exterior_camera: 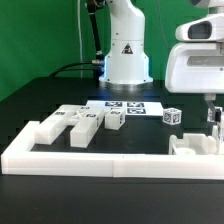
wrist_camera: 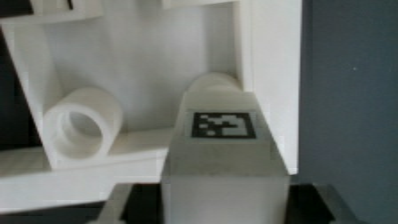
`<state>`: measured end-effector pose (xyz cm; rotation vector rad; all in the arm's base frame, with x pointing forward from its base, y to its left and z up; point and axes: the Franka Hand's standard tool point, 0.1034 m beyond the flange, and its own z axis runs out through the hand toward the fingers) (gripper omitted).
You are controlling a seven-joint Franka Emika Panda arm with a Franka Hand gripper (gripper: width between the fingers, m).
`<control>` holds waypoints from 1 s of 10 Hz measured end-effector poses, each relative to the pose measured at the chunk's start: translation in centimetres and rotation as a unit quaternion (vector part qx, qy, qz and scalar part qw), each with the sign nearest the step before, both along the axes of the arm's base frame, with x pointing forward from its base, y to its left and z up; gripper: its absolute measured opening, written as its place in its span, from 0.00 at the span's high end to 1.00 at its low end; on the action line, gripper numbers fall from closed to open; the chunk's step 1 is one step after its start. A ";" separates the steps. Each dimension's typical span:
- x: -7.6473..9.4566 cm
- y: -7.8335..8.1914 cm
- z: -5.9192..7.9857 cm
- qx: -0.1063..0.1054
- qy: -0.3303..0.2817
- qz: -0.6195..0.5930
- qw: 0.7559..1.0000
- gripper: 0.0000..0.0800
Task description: Assemble chair
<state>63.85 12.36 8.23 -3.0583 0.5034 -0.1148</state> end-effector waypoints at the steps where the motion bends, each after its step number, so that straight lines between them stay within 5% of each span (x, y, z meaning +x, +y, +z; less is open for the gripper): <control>1: 0.0 0.0 0.0 0.003 0.001 -0.040 0.999 0.64; 6: -0.1 -0.1 -0.1 0.034 0.014 -0.272 0.962 0.64; 10: -0.2 0.3 -0.2 0.058 0.028 -0.483 0.873 0.64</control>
Offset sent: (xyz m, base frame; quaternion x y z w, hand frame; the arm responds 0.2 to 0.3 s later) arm -0.0062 0.0021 -0.0040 0.0080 0.0022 0.2801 0.9599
